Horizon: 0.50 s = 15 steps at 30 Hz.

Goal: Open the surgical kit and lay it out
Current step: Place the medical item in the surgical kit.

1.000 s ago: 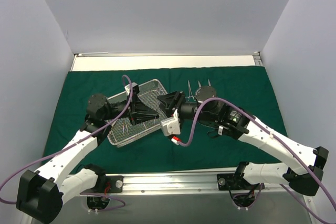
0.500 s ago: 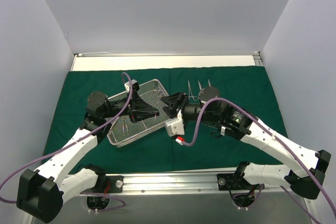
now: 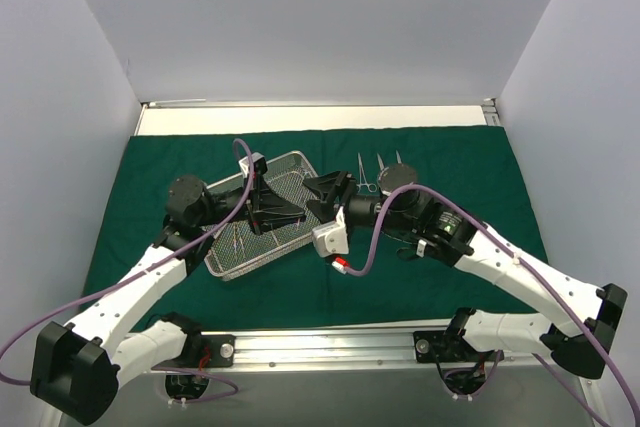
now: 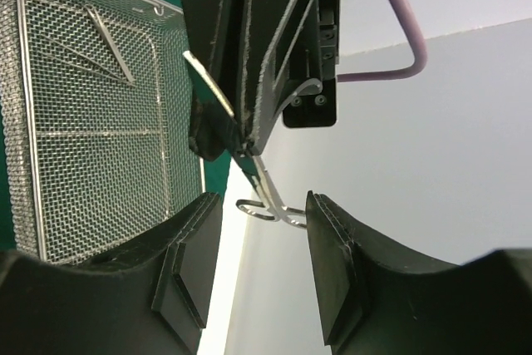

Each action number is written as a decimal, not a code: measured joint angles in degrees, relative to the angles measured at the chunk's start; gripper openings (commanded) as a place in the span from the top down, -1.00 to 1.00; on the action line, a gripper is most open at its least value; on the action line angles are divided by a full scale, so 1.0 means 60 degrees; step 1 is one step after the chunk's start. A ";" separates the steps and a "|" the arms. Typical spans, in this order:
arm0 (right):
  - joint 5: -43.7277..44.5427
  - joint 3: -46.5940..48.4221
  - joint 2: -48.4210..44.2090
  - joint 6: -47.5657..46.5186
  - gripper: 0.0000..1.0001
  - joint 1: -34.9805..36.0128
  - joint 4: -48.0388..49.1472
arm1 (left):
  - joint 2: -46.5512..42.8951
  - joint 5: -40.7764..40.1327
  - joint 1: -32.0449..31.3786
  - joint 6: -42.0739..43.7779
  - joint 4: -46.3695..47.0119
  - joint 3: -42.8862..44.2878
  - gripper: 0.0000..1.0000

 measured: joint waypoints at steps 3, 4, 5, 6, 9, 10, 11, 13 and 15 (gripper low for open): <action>-0.0011 0.0000 0.0069 0.0007 0.11 0.0000 0.0215 | 0.0004 -0.0040 -0.0058 0.0000 -0.0004 0.0000 0.95; -0.0015 -0.0004 0.0102 0.0011 0.11 0.0000 0.0259 | 0.0004 -0.0047 -0.0084 0.0000 0.0000 0.0000 0.95; -0.0018 -0.0015 0.0135 0.0015 0.11 0.0000 0.0317 | 0.0004 -0.0051 -0.0095 0.0000 0.0000 0.0000 0.95; -0.0018 -0.0047 0.0164 0.0040 0.11 0.0000 0.0397 | 0.0004 -0.0051 -0.0095 0.0000 0.0000 0.0000 0.95; -0.0018 -0.0208 0.0237 0.0117 0.13 0.0000 0.0623 | 0.0015 -0.0076 -0.0106 -0.0004 0.0000 0.0015 0.95; -0.0015 -0.0233 0.0299 0.0142 0.14 0.0000 0.0685 | 0.0022 -0.0091 -0.0113 0.0000 0.0000 0.0033 0.95; -0.0011 -0.0262 0.0346 0.0153 0.16 0.0000 0.0754 | 0.0022 -0.0109 -0.0113 0.0000 0.0007 0.0040 0.95; 0.0018 -0.0361 0.0415 0.0215 0.22 0.0000 0.0951 | 0.0022 -0.0127 -0.0127 0.0000 0.0015 0.0047 0.95; 0.0095 -0.0495 0.0444 0.0299 0.33 0.0004 0.1220 | 0.0022 -0.0175 -0.0149 -0.0004 0.0000 0.0051 0.95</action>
